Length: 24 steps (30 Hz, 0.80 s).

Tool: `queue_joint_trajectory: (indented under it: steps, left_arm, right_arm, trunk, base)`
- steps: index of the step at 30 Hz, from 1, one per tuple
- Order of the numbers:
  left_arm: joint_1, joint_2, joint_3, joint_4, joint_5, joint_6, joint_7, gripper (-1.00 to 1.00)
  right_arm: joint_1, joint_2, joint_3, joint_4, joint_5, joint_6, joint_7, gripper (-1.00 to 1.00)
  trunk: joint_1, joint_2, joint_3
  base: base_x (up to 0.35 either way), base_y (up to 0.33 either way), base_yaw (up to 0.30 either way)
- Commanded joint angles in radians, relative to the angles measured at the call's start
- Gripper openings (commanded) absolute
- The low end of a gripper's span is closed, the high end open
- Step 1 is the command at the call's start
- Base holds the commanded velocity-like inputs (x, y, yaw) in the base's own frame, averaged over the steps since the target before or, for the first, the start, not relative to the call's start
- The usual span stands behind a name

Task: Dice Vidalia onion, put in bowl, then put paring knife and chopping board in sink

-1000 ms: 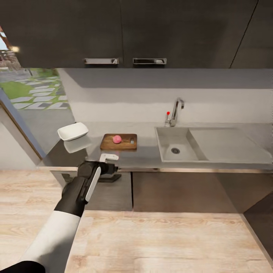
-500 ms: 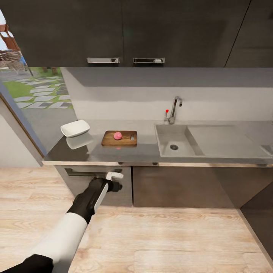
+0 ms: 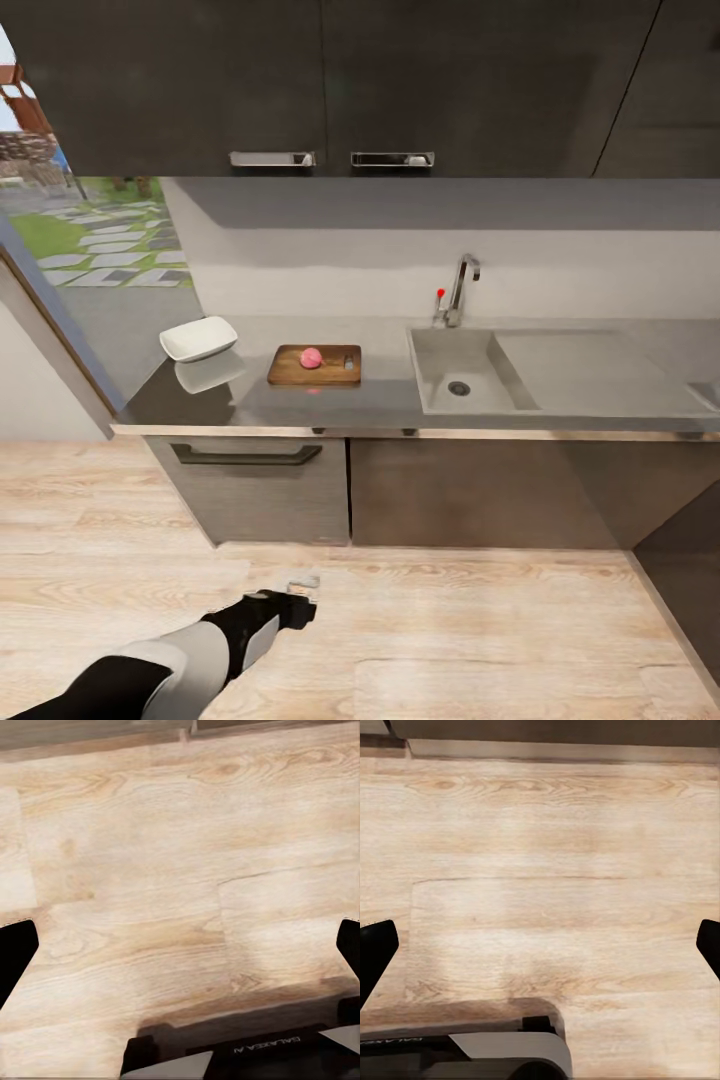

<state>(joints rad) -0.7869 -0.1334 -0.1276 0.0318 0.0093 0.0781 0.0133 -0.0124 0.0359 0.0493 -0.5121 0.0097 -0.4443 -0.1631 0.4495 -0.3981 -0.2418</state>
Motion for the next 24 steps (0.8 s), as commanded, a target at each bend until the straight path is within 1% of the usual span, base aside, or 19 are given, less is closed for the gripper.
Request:
queue_joint_trajectory:
  steps: [1, 6, 10, 12, 14, 15, 16, 17, 18, 19, 20, 21, 23, 24]
  left_arm:
    - [0.0, 0.003, -0.006, 0.018, 0.002, -0.014, 0.001, 1.0]
    - [0.004, 0.013, -0.005, 0.039, 0.003, -0.039, 0.001, 1.0]
    - [0.05, 0.041, -0.004, 0.047, 0.005, -0.111, -0.003, 1.0]
    - [0.064, 0.047, -0.004, 0.047, 0.005, -0.143, -0.006, 1.0]
    - [0.095, 0.055, -0.004, 0.048, 0.006, -0.239, -0.017, 1.0]
    - [0.103, 0.057, -0.004, 0.048, 0.006, -0.264, -0.019, 1.0]
    - [0.118, 0.061, -0.004, 0.048, 0.006, -0.318, -0.023, 1.0]
    - [0.159, 0.078, -0.004, 0.049, 0.006, -0.441, -0.026, 1.0]
    - [0.177, 0.082, -0.004, 0.049, 0.006, -0.484, -0.026, 1.0]
    - [0.186, 0.084, -0.004, 0.049, 0.006, -0.505, -0.026, 1.0]
    - [0.203, 0.087, -0.004, 0.05, 0.006, -0.546, -0.025, 1.0]
    - [0.229, 0.092, -0.004, 0.05, 0.006, -0.612, -0.024, 1.0]
    - [0.247, 0.096, -0.004, 0.051, 0.006, -0.66, -0.023, 1.0]
    - [0.265, 0.099, -0.004, 0.05, 0.006, -0.709, -0.022, 1.0]
  right_arm:
    - [-0.001, -0.001, 0.005, 0.008, 0.001, -0.002, -0.009, 1.0]
    - [-0.001, -0.001, 0.005, 0.019, 0.001, -0.003, -0.009, 1.0]
    - [-0.001, -0.002, 0.004, 0.023, 0.001, -0.004, -0.009, 1.0]
    - [-0.001, -0.005, 0.004, 0.023, 0.001, -0.004, -0.009, 1.0]
    - [0.0, -0.013, 0.004, 0.023, 0.0, -0.004, -0.009, 1.0]
    - [-0.001, -0.014, 0.003, 0.023, 0.0, -0.004, -0.009, 1.0]
    - [-0.001, -0.017, 0.003, 0.023, 0.0, -0.004, -0.009, 1.0]
    - [-0.001, -0.02, 0.003, 0.023, 0.0, -0.005, -0.009, 1.0]
    - [-0.001, -0.022, 0.003, 0.023, 0.0, -0.005, -0.008, 1.0]
    - [-0.001, -0.023, 0.003, 0.023, 0.0, -0.005, -0.009, 1.0]
    - [-0.001, -0.025, 0.003, 0.023, 0.0, -0.005, -0.009, 1.0]
    - [-0.001, -0.027, 0.003, 0.023, 0.0, -0.005, -0.009, 1.0]
    - [-0.001, -0.028, 0.003, 0.023, 0.0, -0.005, -0.009, 1.0]
    - [-0.001, -0.03, 0.003, 0.023, 0.0, -0.005, -0.009, 1.0]
  trunk:
    - [0.001, -0.002, -0.002]
    - [0.001, -0.002, -0.002]
    - [0.001, -0.002, -0.002]
    - [0.001, -0.002, -0.002]
    - [0.001, -0.002, -0.002]
    - [0.001, -0.002, -0.002]
    - [0.001, -0.002, -0.002]
    - [0.001, -0.002, -0.002]
    - [0.001, -0.002, -0.002]
    - [0.001, -0.002, -0.002]
    - [0.001, -0.002, -0.002]
    - [0.001, -0.002, -0.002]
    - [0.001, -0.002, -0.002]
    - [0.001, -0.002, -0.002]
  base:
    - [0.0, 0.0, 0.0]
    - [0.0, 0.0, 0.0]
    - [0.0, 0.0, 0.0]
    - [0.0, 0.0, 0.0]
    - [0.0, 0.0, 0.0]
    - [0.0, 0.0, 0.0]
    - [0.0, 0.0, 0.0]
    - [0.0, 0.0, 0.0]
    - [0.0, 0.0, 0.0]
    - [0.0, 0.0, 0.0]
    - [0.0, 0.0, 0.0]
    - [0.0, 0.0, 0.0]
    - [0.0, 0.0, 0.0]
    - [0.0, 0.0, 0.0]
